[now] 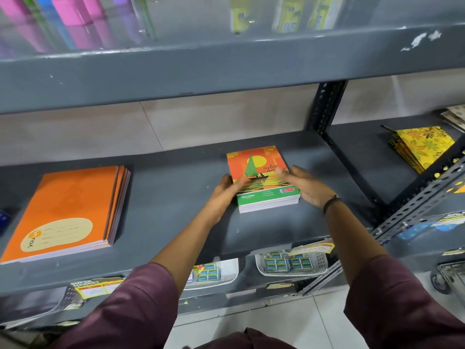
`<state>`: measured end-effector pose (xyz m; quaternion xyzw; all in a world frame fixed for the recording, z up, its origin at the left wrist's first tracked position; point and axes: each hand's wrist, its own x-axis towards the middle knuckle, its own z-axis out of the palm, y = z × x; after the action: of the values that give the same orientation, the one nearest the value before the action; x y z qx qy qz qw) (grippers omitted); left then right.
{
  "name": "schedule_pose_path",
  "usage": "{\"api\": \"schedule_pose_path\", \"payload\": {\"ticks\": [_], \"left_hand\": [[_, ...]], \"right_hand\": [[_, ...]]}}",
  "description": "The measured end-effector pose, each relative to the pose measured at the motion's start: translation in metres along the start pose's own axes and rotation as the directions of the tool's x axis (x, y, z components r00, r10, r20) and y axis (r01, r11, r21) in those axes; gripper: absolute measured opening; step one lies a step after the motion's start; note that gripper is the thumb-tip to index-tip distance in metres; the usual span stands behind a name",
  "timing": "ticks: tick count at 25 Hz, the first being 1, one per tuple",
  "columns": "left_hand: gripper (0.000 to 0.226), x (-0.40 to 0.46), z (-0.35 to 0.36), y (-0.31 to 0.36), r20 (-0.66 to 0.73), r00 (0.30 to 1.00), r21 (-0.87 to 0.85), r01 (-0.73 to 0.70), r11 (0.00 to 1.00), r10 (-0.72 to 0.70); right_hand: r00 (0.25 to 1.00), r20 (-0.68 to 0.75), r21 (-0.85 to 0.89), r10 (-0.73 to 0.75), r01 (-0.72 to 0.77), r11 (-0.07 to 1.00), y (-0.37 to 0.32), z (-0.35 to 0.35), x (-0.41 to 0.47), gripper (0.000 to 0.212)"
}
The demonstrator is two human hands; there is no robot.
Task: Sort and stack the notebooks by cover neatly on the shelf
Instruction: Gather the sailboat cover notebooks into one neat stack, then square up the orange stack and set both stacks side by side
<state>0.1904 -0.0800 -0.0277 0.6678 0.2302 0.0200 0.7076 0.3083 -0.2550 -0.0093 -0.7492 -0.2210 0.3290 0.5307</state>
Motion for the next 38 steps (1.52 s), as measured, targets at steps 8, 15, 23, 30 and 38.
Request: {"api": "schedule_pose_path", "payload": {"ticks": [8, 15, 23, 30, 38], "left_hand": [[0.084, 0.030, -0.005, 0.032, 0.071, 0.980, -0.285, 0.200, 0.938, -0.187], [0.048, -0.002, -0.048, 0.025, -0.304, 0.951, 0.073, -0.036, 0.997, 0.057], [0.035, -0.116, -0.285, -0.014, -0.686, 0.587, 0.580, 0.083, 0.810, 0.431], [0.044, -0.145, -0.399, -0.049, -0.643, 0.765, 0.106, 0.143, 0.984, -0.042], [0.046, -0.143, -0.404, -0.045, -0.387, 0.917, -0.003, 0.099, 0.995, -0.093]], "right_hand": [[0.981, -0.090, 0.205, 0.169, -0.148, 0.968, -0.009, 0.002, 0.020, 0.062], [0.754, -0.537, -0.615, -0.378, -0.044, 0.787, -0.033, 0.066, 0.020, 0.049], [0.998, 0.057, -0.265, -0.041, 0.054, 0.963, -0.055, 0.290, 0.041, 0.049], [0.995, 0.088, 0.040, 0.050, -0.054, 0.998, -0.061, 0.387, 0.047, 0.026], [0.990, 0.084, 0.113, 0.109, -0.118, 0.987, -0.082, 0.409, 0.035, 0.045]]}}
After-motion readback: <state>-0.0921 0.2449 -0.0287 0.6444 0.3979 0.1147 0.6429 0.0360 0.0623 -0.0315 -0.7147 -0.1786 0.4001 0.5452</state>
